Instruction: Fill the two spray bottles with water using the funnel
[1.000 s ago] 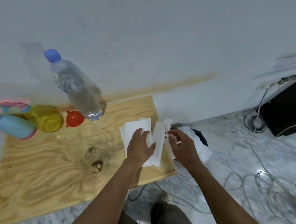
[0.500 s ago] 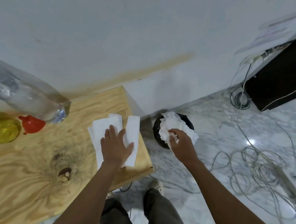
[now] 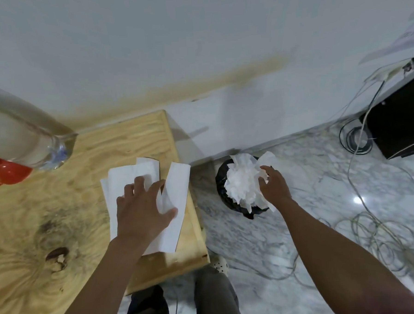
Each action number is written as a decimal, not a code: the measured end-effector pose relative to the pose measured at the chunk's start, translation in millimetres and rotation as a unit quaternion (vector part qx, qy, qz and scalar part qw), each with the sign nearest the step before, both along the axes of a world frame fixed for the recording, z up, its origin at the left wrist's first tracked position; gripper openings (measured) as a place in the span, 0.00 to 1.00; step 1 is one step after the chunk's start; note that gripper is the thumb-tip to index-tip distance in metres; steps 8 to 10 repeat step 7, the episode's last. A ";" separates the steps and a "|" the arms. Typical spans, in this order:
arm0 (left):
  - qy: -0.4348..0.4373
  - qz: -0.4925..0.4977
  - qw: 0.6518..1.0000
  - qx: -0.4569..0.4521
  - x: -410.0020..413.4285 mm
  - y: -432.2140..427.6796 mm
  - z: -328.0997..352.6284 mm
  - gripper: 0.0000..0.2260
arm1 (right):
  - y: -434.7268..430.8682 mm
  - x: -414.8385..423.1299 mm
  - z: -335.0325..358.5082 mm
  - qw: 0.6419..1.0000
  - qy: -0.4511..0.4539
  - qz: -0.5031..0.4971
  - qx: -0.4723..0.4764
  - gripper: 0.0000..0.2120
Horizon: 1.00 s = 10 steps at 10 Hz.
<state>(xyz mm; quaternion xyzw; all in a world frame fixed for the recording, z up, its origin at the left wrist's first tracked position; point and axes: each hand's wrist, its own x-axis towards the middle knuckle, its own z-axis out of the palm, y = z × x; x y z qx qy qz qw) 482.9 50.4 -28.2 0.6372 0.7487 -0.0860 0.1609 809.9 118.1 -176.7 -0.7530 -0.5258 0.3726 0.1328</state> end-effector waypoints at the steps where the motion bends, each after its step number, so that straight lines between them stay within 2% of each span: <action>1: -0.003 0.007 1.000 0.010 0.7 -2.2 -1.8 0.35 | 3.0 7.3 -27.2 0.999 0.018 0.008 -0.045 0.21; 3: -0.006 0.010 1.000 0.009 1.6 -3.2 -0.3 0.35 | -11.4 1.4 -23.3 0.999 0.029 -0.009 -0.034 0.19; 5: -0.023 0.006 1.000 -0.013 2.2 -5.2 8.0 0.35 | -26.2 -24.0 21.1 0.998 0.057 -0.002 -0.007 0.18; 7: -0.116 0.023 0.992 -0.043 -5.5 -3.1 39.6 0.35 | -34.8 -73.7 104.9 0.994 0.095 0.025 0.055 0.17; 10: -0.116 0.023 0.992 -0.043 -5.5 -3.1 39.6 0.35 | -34.8 -73.7 104.9 0.994 0.095 0.025 0.055 0.17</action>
